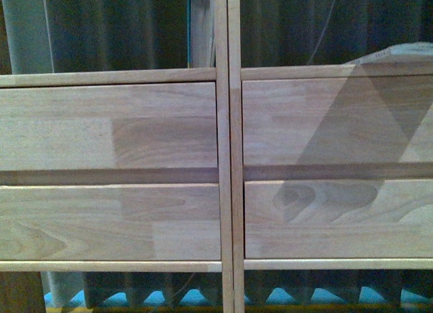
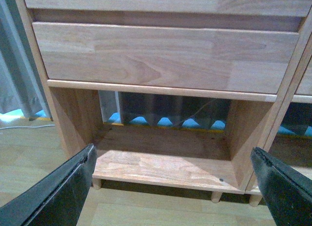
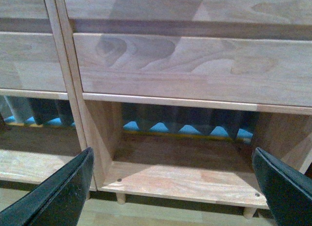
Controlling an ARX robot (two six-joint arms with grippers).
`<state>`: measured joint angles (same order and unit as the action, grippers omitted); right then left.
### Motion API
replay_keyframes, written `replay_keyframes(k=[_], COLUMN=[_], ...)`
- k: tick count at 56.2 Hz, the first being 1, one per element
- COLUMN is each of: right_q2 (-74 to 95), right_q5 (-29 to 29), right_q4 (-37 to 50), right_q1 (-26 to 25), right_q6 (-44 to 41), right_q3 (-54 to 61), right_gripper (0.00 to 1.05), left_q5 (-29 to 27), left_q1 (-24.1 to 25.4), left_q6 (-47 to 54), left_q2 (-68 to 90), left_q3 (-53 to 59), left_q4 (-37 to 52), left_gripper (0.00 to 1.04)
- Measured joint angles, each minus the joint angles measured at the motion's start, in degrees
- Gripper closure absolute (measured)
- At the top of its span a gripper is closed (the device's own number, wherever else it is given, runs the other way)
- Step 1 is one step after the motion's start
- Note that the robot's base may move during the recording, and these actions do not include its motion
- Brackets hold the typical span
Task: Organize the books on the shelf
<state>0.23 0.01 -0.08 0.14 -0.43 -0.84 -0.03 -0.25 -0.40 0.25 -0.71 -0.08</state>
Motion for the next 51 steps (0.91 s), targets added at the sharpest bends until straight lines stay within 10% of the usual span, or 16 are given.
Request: replay_keyframes(k=[15, 29, 51], right_q2=[0.0, 24.5, 70.4], right_q5=[-0.3, -21.9, -16.0], right_q4=[0.0, 15.0, 24.4], right_q1=[-0.1, -10.5, -1.4], right_q6=[0.3, 29.2, 58.5], right_q3=[0.0, -12.7, -43.0], right_gripper=[0.07, 0.07, 0.07], left_q5=[0.0, 0.0, 0.0], left_q1=[0.0, 0.0, 0.0], left_q6=[0.0, 0.1, 0.1], left_q2=[0.0, 0.0, 0.0], left_q3=[0.0, 0.0, 0.0], left_q4=[0.0, 0.0, 0.0], left_gripper=[0.07, 0.07, 0.07])
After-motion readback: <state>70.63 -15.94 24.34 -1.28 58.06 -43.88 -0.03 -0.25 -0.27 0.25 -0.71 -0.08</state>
